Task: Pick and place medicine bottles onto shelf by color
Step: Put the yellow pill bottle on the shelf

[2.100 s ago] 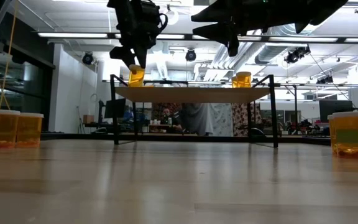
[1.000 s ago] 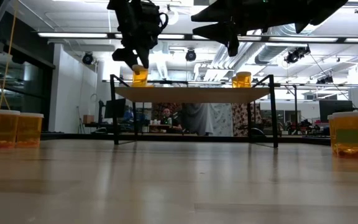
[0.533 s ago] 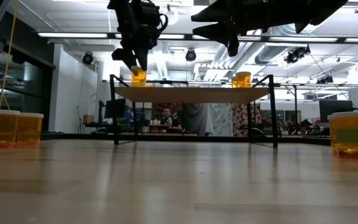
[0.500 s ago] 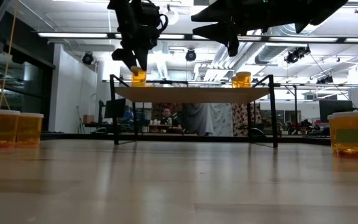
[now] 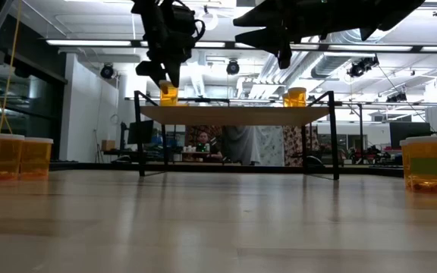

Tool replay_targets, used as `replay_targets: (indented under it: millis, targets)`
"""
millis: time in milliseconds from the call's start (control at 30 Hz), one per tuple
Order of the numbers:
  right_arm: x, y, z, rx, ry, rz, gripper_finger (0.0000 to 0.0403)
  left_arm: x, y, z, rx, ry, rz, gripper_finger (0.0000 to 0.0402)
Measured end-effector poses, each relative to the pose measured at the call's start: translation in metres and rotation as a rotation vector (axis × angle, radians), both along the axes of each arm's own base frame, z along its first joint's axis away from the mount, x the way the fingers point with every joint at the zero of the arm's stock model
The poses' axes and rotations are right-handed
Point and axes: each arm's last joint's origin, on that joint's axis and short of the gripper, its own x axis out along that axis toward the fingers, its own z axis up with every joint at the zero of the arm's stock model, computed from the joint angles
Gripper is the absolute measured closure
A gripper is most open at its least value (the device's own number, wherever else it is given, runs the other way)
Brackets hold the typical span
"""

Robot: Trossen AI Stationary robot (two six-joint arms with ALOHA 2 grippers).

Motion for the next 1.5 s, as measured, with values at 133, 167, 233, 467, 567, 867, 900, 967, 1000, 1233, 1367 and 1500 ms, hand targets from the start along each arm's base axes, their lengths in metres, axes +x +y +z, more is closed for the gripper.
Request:
replay_targets:
  millis: [133,167,233,467,567,867,900,967,1000,1233,1367,1500]
  targets:
    - [0.0,0.0,0.0,0.0,0.0,0.0,0.0251,0.0,0.0,0.0,0.005,0.0,-0.021,0.0195]
    - [0.0,0.0,0.0,0.0,0.0,0.0,0.0251,0.0,0.0,0.0,0.007,0.0,-0.033,0.0195]
    - [0.0,0.0,0.0,0.0,0.0,0.0,0.0251,0.0,0.0,0.0,0.01,0.002,-0.047,0.0195]
    - [0.0,0.0,0.0,0.0,0.0,0.0,0.0251,-0.001,0.0,0.0,0.031,0.026,-0.039,0.0178]
    - [0.0,0.0,0.0,0.0,0.0,0.0,0.0251,-0.001,0.001,0.0,0.034,0.028,-0.039,0.0169]
    - [0.0,0.0,0.0,0.0,0.0,0.0,0.0251,-0.001,0.001,0.0,0.035,0.025,-0.039,0.0155]
    - [0.0,0.0,0.0,0.0,0.0,0.0,0.0251,0.0,0.001,0.0,0.035,0.025,-0.039,0.0155]
    - [0.0,0.0,0.0,0.0,0.0,0.0,0.0251,0.0,0.001,0.0,0.039,0.022,-0.042,0.0155]
    - [0.0,0.0,0.0,0.0,0.0,0.0,0.0251,0.0,0.001,0.0,0.041,0.02,-0.042,0.0155]
    - [0.0,0.0,0.0,-0.002,0.0,0.001,0.0251,0.002,0.003,0.003,0.059,-0.008,-0.054,0.0155]
    - [0.0,0.0,0.0,-0.003,0.0,0.0,0.0251,0.003,0.003,0.012,0.081,-0.032,-0.06,0.0155]
    - [0.0,0.0,0.0,-0.003,0.0,0.0,0.0251,0.003,0.003,0.024,0.111,-0.062,-0.058,0.0156]
